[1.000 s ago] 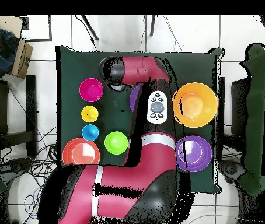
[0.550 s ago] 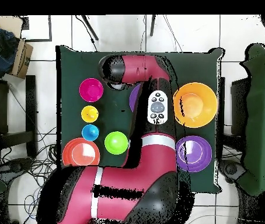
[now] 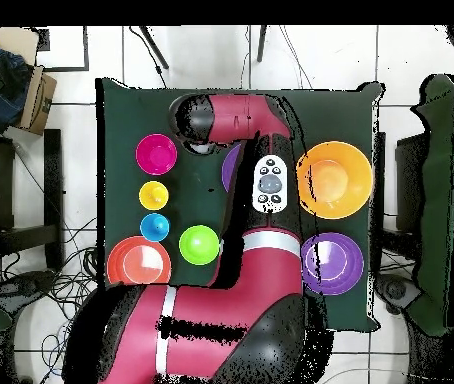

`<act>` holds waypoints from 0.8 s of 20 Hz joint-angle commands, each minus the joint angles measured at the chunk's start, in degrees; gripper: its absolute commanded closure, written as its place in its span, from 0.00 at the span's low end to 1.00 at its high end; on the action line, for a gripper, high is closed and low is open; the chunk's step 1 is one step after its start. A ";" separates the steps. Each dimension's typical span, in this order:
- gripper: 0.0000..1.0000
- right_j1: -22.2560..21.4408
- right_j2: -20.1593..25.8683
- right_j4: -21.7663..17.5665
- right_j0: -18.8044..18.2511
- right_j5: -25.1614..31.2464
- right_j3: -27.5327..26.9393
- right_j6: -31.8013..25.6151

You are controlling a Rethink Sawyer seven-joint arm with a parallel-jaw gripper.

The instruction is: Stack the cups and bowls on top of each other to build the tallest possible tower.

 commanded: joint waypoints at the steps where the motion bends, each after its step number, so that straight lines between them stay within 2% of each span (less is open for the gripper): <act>1: 0.00 1.39 5.35 -4.20 0.34 1.13 3.06 -12.88; 16: 0.00 1.71 5.47 -3.79 1.40 2.26 2.41 -12.08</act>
